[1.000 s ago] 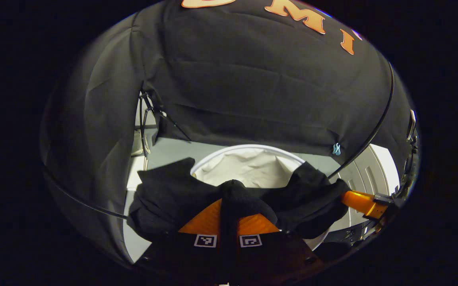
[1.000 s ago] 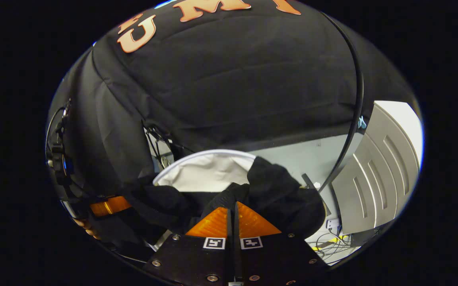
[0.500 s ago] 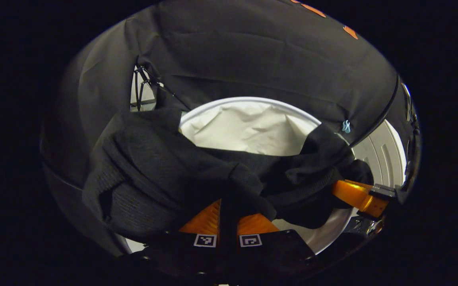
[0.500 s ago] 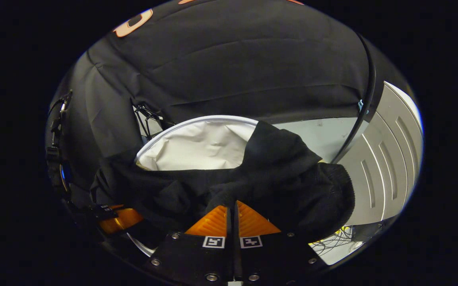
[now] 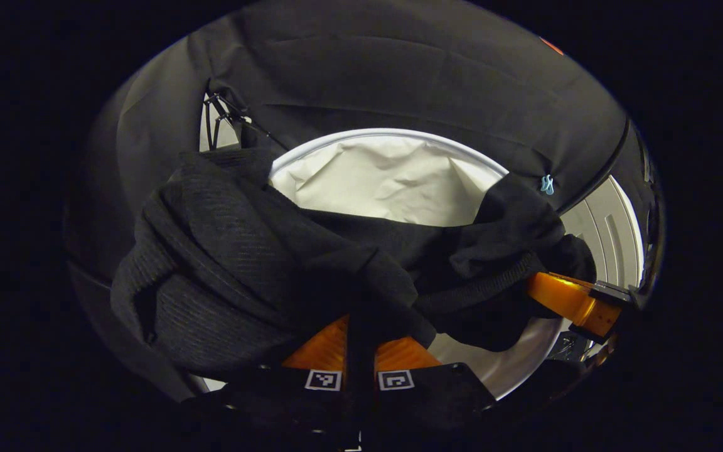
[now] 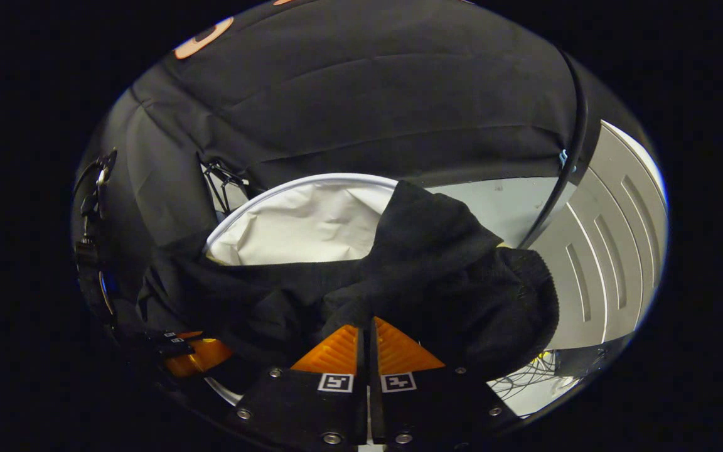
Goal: Grasp the clothes on the hanger with both hands and then place them into the laundry hamper below.
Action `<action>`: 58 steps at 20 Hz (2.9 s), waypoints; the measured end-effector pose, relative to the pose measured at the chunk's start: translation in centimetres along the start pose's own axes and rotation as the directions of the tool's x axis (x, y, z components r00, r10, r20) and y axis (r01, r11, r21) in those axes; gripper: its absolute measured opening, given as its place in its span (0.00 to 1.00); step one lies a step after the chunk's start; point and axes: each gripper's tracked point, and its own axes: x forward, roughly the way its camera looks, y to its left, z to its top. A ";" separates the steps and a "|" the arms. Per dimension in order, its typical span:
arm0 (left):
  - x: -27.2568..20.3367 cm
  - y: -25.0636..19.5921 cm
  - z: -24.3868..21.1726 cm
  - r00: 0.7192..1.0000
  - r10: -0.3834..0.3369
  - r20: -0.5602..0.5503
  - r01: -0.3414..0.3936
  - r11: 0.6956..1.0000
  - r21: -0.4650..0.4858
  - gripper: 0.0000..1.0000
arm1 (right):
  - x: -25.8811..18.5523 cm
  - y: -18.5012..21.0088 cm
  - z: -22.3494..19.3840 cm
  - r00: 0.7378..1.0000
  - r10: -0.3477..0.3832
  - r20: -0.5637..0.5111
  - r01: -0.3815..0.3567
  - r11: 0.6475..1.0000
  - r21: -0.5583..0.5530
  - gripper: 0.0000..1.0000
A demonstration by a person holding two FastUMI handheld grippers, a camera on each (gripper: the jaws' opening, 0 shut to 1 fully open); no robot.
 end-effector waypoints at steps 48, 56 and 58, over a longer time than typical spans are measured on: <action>-60.5 3.7 25.0 0.272 0.060 0.961 -0.007 0.998 -0.061 0.99 | -59.9 1.5 31.8 0.527 0.082 0.846 0.106 0.981 -0.161 1.00; -65.9 6.8 24.5 0.183 0.140 0.973 -0.038 0.990 -0.135 0.93 | -64.1 -0.9 31.8 0.473 0.056 0.879 0.130 0.983 -0.133 1.00; -65.8 6.5 24.2 0.191 0.125 0.974 -0.036 0.992 -0.120 0.95 | -64.1 -0.8 31.8 0.475 0.061 0.878 0.123 0.983 -0.135 1.00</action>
